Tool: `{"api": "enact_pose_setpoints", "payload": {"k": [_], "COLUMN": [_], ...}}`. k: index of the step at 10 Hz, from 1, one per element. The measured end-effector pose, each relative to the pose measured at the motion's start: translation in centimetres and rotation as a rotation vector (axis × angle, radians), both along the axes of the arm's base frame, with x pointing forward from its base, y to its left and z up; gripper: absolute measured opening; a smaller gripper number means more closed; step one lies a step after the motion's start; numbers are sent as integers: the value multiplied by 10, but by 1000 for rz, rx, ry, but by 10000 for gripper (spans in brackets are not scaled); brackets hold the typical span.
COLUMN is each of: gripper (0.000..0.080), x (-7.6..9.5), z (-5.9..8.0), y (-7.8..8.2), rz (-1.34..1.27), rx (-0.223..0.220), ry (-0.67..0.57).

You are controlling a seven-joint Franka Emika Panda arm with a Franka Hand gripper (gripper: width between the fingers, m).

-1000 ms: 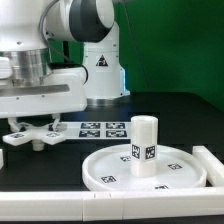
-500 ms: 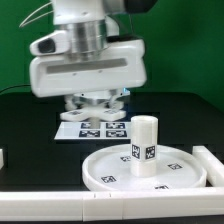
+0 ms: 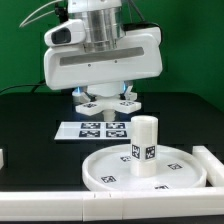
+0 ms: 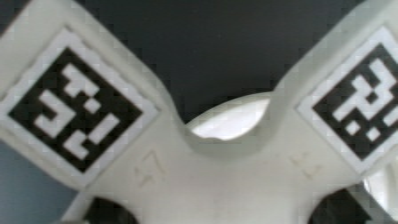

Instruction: Assemble round table

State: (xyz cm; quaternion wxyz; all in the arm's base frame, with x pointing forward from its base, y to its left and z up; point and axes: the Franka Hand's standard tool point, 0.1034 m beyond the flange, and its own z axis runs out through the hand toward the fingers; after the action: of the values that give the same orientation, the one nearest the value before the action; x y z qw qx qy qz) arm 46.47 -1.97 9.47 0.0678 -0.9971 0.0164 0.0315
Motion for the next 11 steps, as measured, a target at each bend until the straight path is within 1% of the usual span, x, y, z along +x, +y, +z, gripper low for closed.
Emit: {"api": "enact_pose_setpoints", "payload": {"k": [1, 2, 3, 4, 6, 8, 11], "gripper": [448, 448, 448, 448, 448, 448, 448], "x": [12, 33, 49, 63, 84, 84, 85], "z": [11, 24, 30, 35, 40, 40, 36], "y": [7, 17, 24, 31, 39, 40, 55], "rz": [6, 2, 3, -12, -32, -30, -25], "rx": [14, 26, 29, 40, 50, 50, 46], "ry": [15, 16, 4, 17, 33, 32, 30]}}
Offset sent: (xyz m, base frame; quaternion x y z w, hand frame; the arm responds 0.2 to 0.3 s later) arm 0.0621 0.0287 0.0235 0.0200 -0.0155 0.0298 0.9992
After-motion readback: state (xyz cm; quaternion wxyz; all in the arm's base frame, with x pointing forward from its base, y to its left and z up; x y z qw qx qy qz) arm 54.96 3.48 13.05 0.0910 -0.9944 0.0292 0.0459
